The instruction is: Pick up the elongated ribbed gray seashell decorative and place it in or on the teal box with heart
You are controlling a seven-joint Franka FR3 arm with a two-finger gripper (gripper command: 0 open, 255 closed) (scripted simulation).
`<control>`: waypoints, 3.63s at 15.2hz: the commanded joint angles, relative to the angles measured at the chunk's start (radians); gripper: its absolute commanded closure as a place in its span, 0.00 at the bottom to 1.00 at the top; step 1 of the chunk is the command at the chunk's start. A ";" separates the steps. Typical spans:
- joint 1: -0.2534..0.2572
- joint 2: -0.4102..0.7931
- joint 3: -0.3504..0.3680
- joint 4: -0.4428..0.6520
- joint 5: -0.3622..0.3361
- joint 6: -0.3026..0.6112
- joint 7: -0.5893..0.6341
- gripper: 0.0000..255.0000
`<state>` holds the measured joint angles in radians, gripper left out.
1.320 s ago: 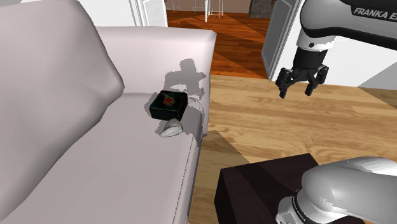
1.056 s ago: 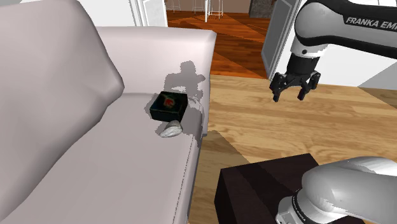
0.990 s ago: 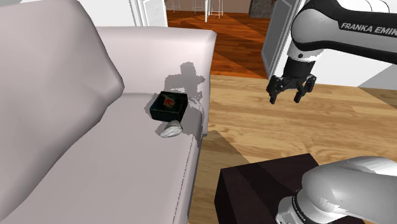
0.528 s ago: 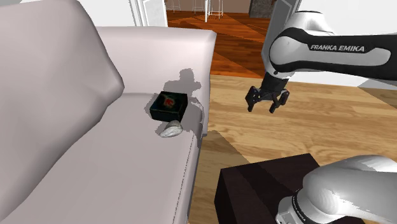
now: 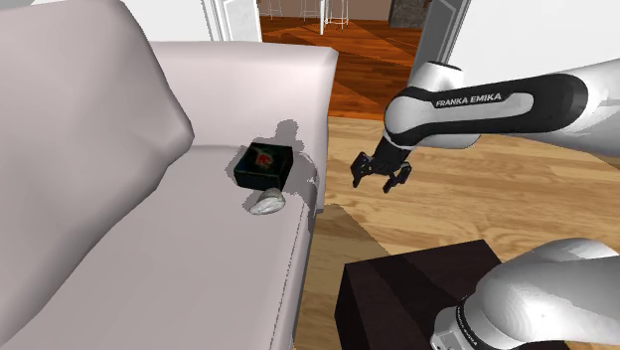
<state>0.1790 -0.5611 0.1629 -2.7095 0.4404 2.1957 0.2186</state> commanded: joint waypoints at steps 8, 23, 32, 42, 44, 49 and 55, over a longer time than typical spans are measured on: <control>0.150 0.324 0.041 0.064 0.320 0.381 -0.113 0.00; 0.266 0.830 0.134 0.456 0.921 0.673 -0.539 0.00; 0.278 0.922 0.150 0.525 0.970 0.712 -0.593 0.00; 0.278 0.924 0.148 0.528 0.963 0.711 -0.587 1.00; 0.279 0.928 0.149 0.532 0.965 0.713 -0.588 1.00; 0.286 0.883 0.138 0.507 0.911 0.697 -0.523 1.00; 0.294 0.844 0.126 0.493 0.854 0.680 -0.455 0.00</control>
<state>0.4729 0.2831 0.2885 -2.2162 1.2938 2.8758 -0.2365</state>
